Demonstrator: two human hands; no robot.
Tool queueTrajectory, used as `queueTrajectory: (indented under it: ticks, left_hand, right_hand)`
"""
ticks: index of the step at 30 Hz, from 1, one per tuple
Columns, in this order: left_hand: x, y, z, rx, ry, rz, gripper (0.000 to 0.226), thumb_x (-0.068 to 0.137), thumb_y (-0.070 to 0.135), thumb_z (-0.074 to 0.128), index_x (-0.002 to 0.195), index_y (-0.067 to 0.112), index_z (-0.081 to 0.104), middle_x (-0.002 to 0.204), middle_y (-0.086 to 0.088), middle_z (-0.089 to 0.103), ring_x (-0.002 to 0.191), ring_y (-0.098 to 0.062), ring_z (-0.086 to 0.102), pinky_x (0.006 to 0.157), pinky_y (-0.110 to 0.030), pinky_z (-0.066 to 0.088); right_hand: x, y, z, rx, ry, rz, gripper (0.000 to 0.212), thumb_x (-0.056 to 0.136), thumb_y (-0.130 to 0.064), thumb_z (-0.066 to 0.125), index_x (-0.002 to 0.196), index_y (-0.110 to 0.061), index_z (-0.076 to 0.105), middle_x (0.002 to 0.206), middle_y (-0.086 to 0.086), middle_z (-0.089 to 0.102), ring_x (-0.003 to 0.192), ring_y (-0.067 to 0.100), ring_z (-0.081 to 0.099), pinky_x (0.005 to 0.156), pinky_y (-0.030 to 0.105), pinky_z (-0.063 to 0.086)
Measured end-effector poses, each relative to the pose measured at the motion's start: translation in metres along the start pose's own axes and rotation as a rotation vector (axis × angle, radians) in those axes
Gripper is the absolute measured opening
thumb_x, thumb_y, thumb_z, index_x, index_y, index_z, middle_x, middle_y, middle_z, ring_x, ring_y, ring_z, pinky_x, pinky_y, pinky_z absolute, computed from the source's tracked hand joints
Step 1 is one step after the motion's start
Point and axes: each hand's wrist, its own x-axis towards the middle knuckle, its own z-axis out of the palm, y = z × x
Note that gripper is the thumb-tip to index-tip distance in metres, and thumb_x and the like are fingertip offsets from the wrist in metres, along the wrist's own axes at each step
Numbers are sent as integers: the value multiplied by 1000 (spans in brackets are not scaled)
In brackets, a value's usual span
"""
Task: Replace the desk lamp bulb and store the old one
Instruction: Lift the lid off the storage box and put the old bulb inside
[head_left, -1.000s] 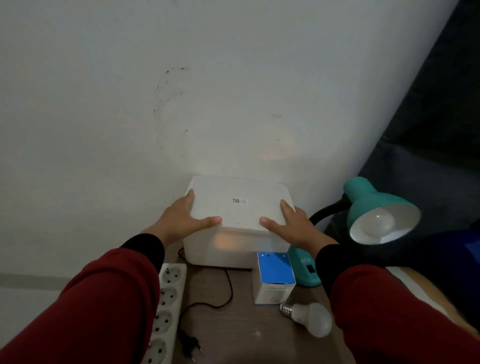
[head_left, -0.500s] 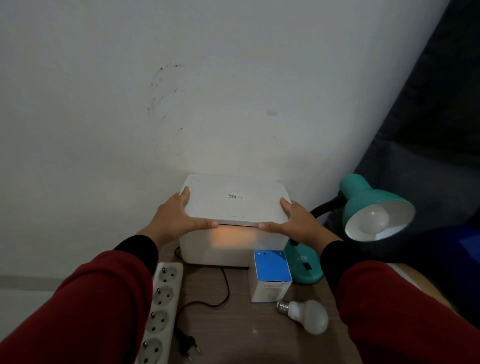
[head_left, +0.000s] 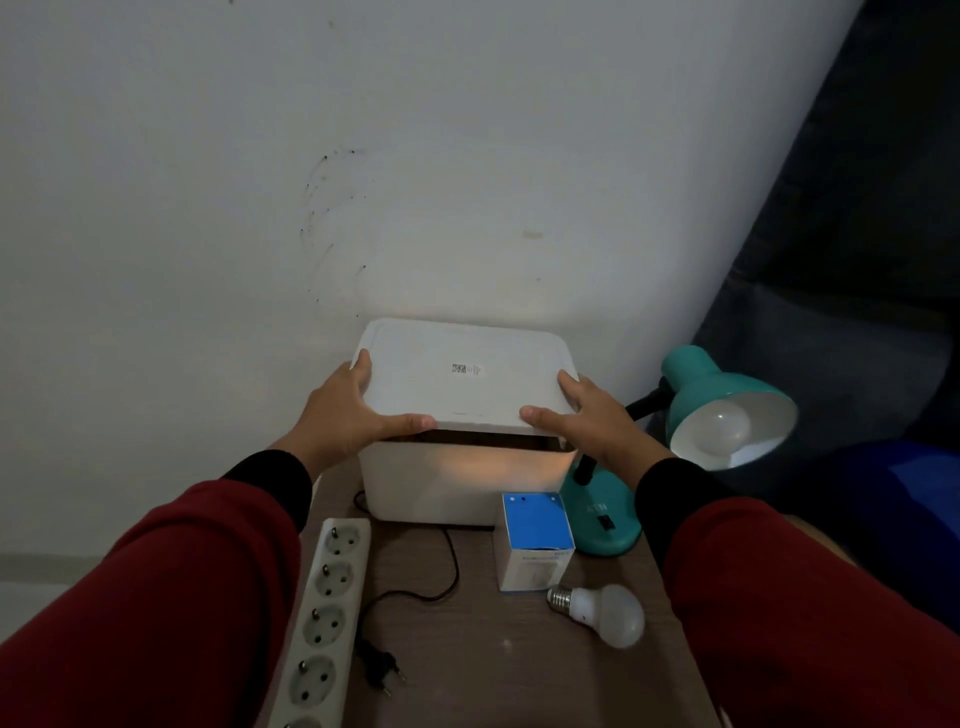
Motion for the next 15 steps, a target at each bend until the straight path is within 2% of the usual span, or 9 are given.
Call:
queueTrajectory:
  ticks: [5, 9, 15]
  left_hand:
    - [-37, 8, -10, 58, 6, -10, 125, 60, 57, 78, 151, 12, 6, 152, -6, 30, 138, -26, 32, 110, -36, 33]
    - [-87, 11, -11, 114, 0, -12, 123, 62, 56, 78, 151, 9, 7, 151, -8, 31, 137, -27, 33, 109, -35, 33]
    - [-175, 5, 9, 178, -33, -22, 124, 57, 60, 78, 150, 9, 13, 140, -10, 43, 126, -27, 44, 100, -33, 41]
  right_hand:
    - [-37, -8, -2, 53, 41, -5, 88, 82, -43, 67, 150, -11, 21, 157, 3, 22, 143, 22, 25, 114, 31, 23]
    - [-87, -1, 5, 62, 38, 18, 89, 80, -46, 67, 150, -13, 22, 159, 4, 18, 144, 23, 22, 118, 36, 20]
    - [-179, 22, 20, 67, 22, 52, 84, 84, -41, 66, 150, -12, 22, 157, 4, 21, 142, 22, 26, 111, 29, 25]
